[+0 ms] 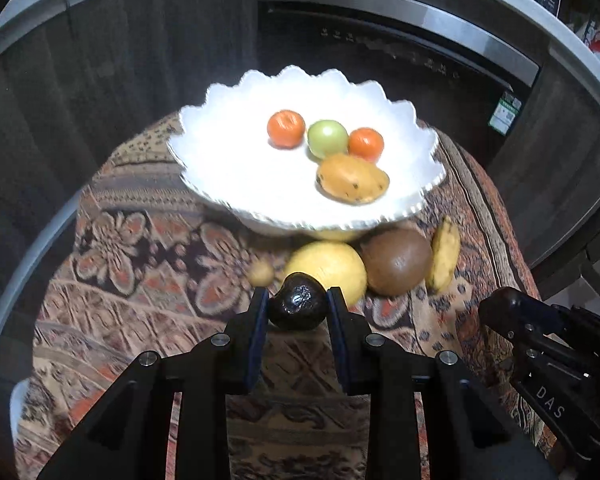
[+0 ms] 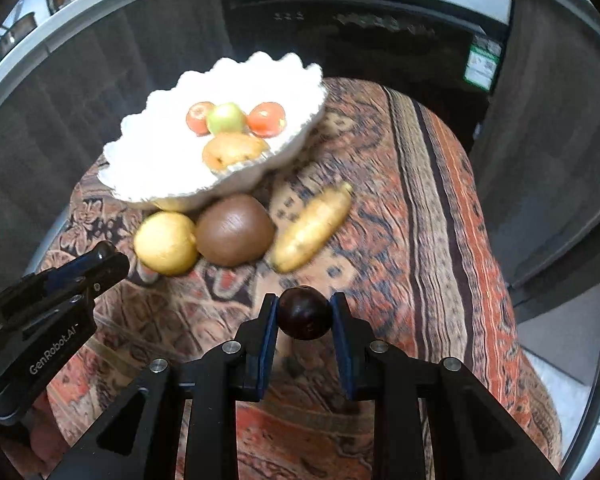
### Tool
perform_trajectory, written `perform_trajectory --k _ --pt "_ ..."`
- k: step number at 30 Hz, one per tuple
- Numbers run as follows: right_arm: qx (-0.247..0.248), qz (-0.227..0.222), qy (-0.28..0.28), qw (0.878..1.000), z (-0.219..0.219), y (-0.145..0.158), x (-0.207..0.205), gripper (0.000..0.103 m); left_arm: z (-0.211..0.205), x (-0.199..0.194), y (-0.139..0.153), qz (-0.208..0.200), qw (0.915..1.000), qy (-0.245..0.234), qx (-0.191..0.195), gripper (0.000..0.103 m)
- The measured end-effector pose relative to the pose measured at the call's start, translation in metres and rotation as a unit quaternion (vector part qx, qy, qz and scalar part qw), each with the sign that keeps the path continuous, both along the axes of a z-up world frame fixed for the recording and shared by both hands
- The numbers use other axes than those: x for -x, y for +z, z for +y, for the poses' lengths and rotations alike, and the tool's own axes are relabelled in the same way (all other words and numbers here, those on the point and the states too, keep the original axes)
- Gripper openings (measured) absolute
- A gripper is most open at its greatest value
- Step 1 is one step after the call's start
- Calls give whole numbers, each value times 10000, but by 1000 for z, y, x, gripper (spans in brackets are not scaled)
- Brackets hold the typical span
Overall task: Organize fruits
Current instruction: 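Close the left tool on the second dark plum, then carry both plums into the white bowl and open both tools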
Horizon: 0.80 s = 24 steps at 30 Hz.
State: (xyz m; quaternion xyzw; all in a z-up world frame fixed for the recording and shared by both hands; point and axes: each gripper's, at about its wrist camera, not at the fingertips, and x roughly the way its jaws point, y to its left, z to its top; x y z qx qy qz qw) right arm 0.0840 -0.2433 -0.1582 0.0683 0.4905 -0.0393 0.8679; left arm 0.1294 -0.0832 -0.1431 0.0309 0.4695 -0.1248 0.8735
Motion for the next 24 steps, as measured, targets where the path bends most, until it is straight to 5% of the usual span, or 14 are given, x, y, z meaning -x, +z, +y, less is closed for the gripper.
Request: perform_trajectory --k 13,24 --pt "121 -328 242 9991 32 38 -69 27 18 -68 31 -156 9998 -141 -15 29" --pt "-37 -64 401 9992 44 21 -119 28 17 -118 9 164 9992 -350 -100 29"
